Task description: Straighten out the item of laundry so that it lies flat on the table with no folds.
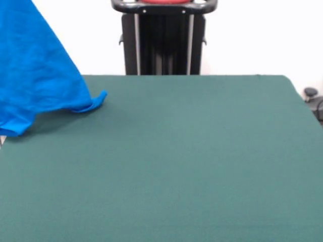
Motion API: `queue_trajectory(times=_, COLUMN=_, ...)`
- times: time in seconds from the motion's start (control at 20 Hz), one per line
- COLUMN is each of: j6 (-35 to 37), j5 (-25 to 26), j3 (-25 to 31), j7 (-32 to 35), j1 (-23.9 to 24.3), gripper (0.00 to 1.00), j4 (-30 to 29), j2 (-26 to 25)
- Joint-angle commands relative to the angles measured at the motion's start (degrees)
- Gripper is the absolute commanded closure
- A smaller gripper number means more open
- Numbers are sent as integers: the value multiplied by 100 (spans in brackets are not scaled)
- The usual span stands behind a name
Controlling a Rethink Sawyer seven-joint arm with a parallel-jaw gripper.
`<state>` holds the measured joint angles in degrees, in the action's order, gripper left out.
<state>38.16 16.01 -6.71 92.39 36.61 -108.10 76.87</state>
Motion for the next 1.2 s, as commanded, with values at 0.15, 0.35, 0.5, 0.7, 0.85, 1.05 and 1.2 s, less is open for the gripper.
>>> queue_trajectory(times=0.15, j6=1240, j5=-190, j3=525, j7=-1343, j1=161, gripper=100, j4=196, j2=214)
queue_trajectory(times=0.35, j6=1377, j5=-114, j3=483, j7=-1450, j1=220, gripper=100, j4=228, j2=370)
queue_trajectory(times=0.5, j6=1460, j5=-142, j3=506, j7=-1669, j1=358, gripper=100, j4=321, j2=411)
queue_trajectory(times=0.7, j6=1848, j5=-148, j3=576, j7=-1963, j1=542, gripper=100, j4=628, j2=491)
queue_trajectory(times=0.85, j6=2029, j5=-175, j3=655, j7=-2217, j1=731, gripper=100, j4=823, j2=489)
queue_trajectory(times=1.05, j6=1774, j5=-121, j3=779, j7=-2281, j1=924, gripper=100, j4=900, j2=346)
queue_trajectory(times=1.2, j6=1376, j5=23, j3=842, j7=-2067, j1=941, gripper=100, j4=862, j2=240)
